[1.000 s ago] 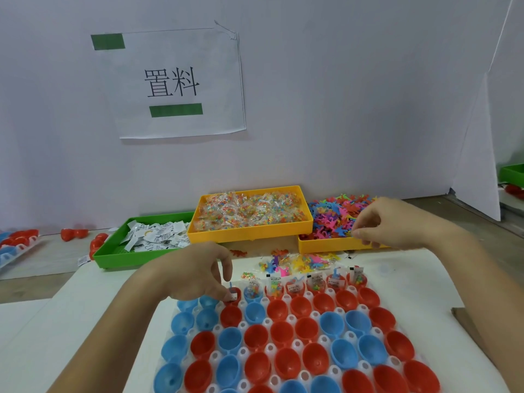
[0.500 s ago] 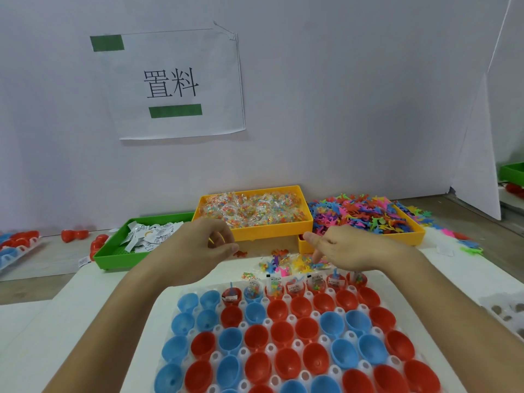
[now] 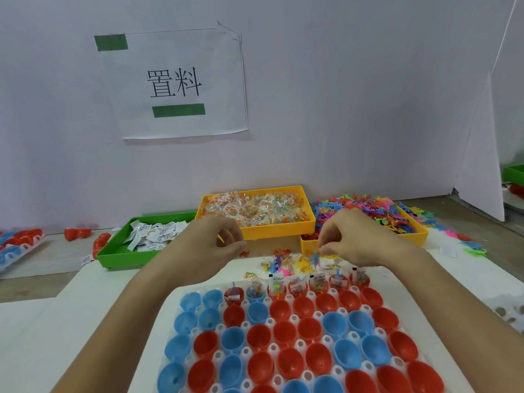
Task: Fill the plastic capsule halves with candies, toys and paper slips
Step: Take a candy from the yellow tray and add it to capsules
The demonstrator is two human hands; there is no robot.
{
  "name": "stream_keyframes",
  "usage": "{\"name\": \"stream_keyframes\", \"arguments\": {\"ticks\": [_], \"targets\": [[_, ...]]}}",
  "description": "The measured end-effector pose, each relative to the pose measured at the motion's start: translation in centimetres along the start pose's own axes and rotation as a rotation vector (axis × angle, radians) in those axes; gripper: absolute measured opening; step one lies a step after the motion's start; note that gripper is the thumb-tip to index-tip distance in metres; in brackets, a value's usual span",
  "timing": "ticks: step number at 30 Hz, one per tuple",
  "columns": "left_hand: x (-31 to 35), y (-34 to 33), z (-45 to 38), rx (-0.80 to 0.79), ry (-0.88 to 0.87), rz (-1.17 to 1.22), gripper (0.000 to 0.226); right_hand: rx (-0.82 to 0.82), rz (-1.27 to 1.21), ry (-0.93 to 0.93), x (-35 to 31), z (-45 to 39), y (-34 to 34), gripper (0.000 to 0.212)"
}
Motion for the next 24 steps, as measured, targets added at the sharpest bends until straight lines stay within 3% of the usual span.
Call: {"name": "stream_keyframes", "arguments": {"ticks": [7,10,15,24], "targets": [[1.4,-0.6,0.0,0.017,-0.073,0.092,0.017,0.140,-0.261,0.088,-1.0,0.4,0.9,0.022],[2.1,-0.9,-0.1,0.022,-0.063,0.226,0.006,0.074,-0.535,0.136,-2.7,0.9,0.8,0.020],[3.2,-1.3,-0.1,0.067,-0.071,0.404,0.010,-0.010,-0.793,0.193,-5.3,1.6,0.0,0.024],[3.6,-1.0,0.0,0.062,-0.044,0.524,0.007,0.139,-0.712,0.249,-6.7,2.0,-0.3,0.025]]}}
Point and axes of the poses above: each hand's wrist, its own z-axis away from the middle knuckle, its own y-axis out of the back of the hand, x = y × z, the point moved 2 cm from there along -z, towards the middle knuckle, and after that the axes turned 7 degrees about -z, right-handed, at the moved point
